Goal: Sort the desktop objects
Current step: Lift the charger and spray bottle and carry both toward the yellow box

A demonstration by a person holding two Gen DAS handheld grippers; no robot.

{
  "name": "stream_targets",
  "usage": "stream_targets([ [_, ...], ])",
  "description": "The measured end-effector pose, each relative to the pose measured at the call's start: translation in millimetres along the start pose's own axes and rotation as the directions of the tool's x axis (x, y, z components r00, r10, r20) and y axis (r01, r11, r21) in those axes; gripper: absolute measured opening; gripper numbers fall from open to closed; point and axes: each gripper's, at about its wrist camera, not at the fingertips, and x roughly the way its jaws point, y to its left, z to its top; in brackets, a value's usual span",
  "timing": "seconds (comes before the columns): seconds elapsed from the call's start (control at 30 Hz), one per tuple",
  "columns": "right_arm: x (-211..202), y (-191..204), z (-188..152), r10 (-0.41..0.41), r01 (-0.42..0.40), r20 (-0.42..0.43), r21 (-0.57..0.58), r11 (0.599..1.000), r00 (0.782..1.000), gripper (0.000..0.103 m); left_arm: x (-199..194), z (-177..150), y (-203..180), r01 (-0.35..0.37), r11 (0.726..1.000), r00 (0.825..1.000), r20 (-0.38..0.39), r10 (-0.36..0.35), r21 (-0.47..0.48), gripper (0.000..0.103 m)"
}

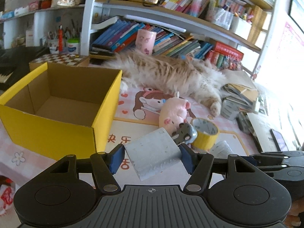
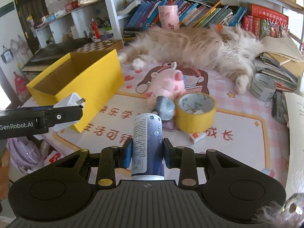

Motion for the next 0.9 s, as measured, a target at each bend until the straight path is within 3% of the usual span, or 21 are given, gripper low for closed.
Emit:
stream_targets([
  [0.27,-3,47,-13,-0.013,0.013,0.013,0.007,1.0,1.0,0.03,-25,-13,17,0.031,0.995,0.999,0.005,-0.032,0.092,0.064],
  [0.6,-7,104,-31,-0.021,0.021,0.014,-0.018,1.0,1.0,0.03,-65,-29,63,0.03,0.998,0.999,0.021,-0.031,0.056,0.064],
  [0.9,-10,150,-56,-0.027,0.027,0.003,-0.015,1.0,1.0,0.03,-91,-47,93,0.049,0.996,0.999,-0.01,-0.048,0.07,0.064],
])
